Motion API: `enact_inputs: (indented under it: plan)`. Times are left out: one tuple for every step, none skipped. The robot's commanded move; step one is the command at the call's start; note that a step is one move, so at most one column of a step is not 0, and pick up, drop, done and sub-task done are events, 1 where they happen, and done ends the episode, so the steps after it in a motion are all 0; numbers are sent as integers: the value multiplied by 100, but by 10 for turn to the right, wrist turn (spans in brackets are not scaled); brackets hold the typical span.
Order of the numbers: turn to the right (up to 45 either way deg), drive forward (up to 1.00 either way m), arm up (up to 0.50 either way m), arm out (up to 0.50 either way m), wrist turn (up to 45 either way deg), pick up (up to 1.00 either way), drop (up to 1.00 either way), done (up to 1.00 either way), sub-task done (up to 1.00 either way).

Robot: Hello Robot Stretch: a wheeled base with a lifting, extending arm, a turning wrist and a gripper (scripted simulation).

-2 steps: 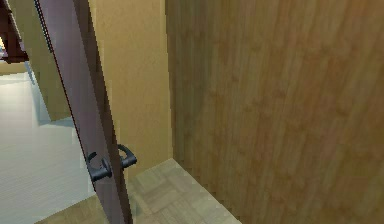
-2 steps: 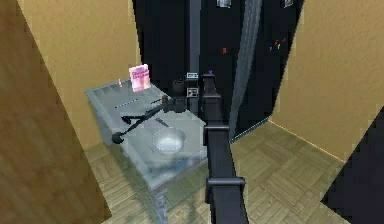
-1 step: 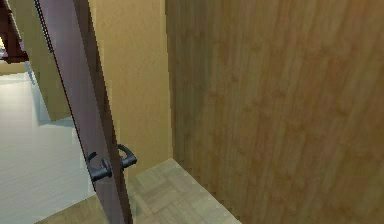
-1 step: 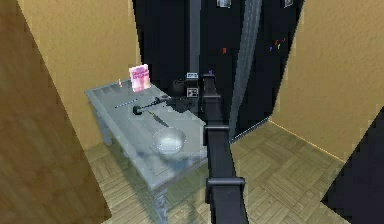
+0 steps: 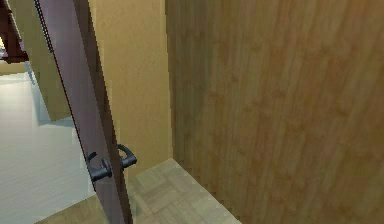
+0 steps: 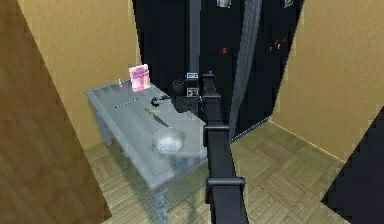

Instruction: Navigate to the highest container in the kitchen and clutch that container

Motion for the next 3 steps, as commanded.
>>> enact_inputs:
  plan:
    - [0,0,-30,0,0,0,0,0,0]
    - [0,0,0,0,0,100,0,0,0]
    - [0,0,10,0,0,0,0,0,0]
